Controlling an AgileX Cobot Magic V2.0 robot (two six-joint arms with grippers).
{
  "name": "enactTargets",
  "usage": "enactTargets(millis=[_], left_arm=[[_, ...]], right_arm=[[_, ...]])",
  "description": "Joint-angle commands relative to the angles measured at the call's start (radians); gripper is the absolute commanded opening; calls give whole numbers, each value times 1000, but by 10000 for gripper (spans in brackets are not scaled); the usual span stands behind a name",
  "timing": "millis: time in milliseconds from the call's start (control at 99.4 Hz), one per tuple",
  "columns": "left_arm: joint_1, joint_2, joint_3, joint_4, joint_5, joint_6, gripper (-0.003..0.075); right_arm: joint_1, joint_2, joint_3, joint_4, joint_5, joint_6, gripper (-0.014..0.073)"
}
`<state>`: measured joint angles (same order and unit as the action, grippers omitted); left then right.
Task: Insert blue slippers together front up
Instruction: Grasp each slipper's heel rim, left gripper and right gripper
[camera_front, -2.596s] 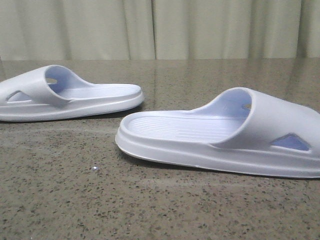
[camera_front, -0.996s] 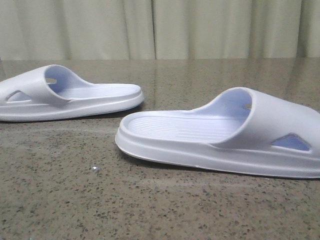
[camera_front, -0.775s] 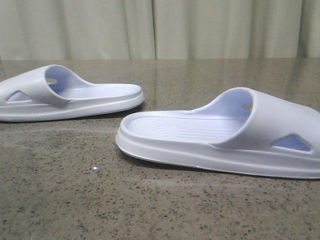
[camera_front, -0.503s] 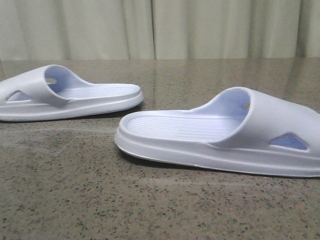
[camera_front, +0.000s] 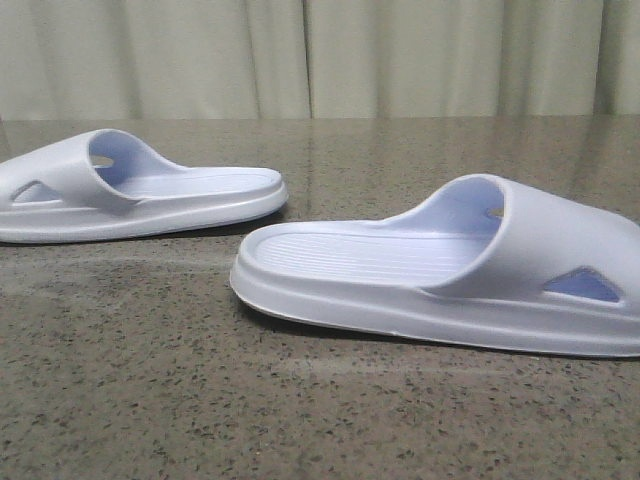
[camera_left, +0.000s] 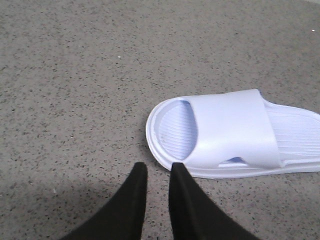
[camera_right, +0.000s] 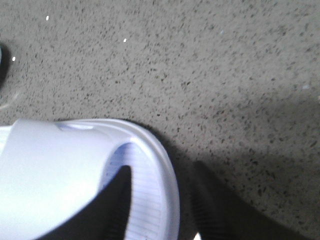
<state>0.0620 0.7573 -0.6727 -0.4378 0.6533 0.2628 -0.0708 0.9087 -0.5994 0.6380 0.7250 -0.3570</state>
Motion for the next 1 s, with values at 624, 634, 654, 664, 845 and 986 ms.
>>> enactTargets(millis=[624,634,654,664,845,986], left_arm=[[3,2,-38,-144,-2,47,293],[3,2,-38,-144,0,47,293],[3,2,-38,-146,2,49,293],[3,2,-38,-146,5,49,293],[3,2,-38,-146,14,49,293],[3,2,-38,-146,23,49,293]], right_arm=[[-13,76,-45,2,90,-96,340],[-13,78,-45,5,90,-99,340],[-13,84,-45,12,92,-107,340],[-13,86,-45,14,93,-112,340],[-13,130,-45,106,111,-178,340],[-13,157,-45,114,123,-193,340]])
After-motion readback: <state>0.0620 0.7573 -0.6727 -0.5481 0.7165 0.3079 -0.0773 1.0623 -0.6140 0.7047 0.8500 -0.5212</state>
